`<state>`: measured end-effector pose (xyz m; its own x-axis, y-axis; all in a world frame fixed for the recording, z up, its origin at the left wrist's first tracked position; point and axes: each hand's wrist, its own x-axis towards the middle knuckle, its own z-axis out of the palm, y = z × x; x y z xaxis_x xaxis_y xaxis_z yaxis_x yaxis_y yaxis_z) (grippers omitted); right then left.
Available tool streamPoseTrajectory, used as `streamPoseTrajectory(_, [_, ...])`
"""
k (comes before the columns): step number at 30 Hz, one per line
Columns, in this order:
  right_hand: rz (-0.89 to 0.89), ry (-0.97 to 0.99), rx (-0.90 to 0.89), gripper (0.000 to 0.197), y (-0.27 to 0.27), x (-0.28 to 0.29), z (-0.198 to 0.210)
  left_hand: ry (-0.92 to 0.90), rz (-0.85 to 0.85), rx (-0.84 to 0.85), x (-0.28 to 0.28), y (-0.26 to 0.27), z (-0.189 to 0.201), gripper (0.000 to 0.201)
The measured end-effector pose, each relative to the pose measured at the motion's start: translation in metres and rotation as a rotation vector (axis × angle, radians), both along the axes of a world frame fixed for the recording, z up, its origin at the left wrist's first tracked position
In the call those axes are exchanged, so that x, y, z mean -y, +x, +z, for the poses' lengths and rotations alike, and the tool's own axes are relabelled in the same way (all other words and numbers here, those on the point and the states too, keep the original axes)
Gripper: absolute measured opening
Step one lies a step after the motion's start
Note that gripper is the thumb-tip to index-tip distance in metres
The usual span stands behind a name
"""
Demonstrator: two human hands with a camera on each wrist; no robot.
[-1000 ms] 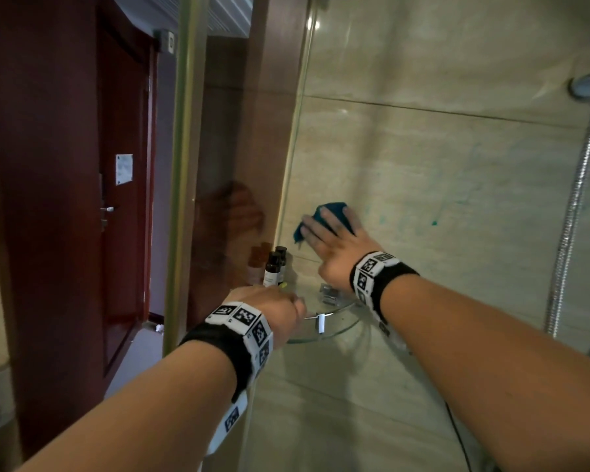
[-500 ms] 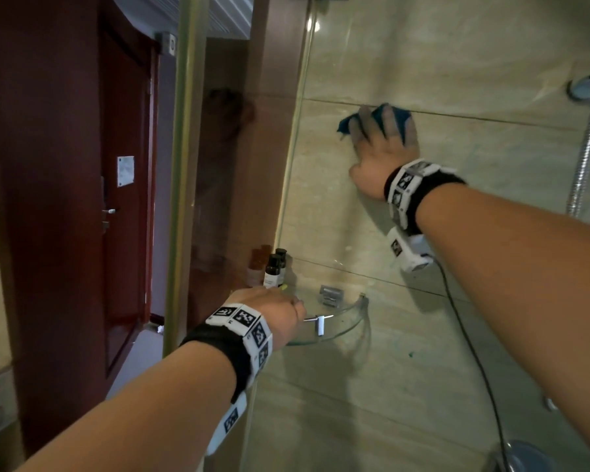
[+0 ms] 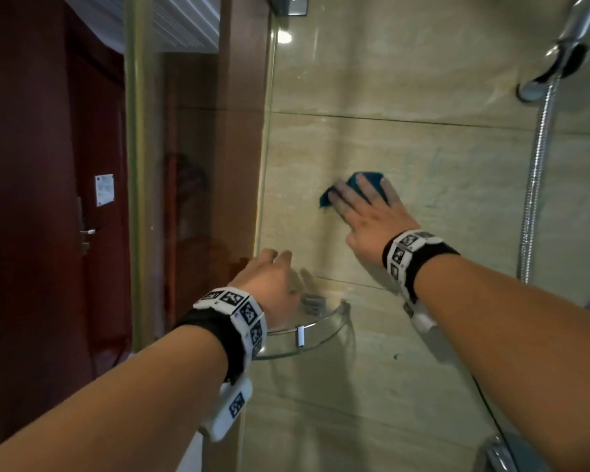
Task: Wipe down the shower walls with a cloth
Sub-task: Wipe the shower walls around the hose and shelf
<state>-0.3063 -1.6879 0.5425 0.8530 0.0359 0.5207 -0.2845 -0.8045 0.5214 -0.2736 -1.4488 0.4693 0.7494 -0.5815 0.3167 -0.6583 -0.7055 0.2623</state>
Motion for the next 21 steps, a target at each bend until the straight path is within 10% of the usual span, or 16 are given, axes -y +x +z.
streamPoseTrajectory(7, [-0.042, 0.147, 0.167, 0.080, 0.002, 0.009, 0.088, -0.187, -0.005, 0.081, 0.046, 0.030, 0.056, 0.107])
streamPoseTrajectory(21, [0.029, -0.026, 0.179, 0.088, 0.015, 0.015, -0.003, -0.114, 0.068, 0.358, 0.078, 0.107, 0.061, 0.151])
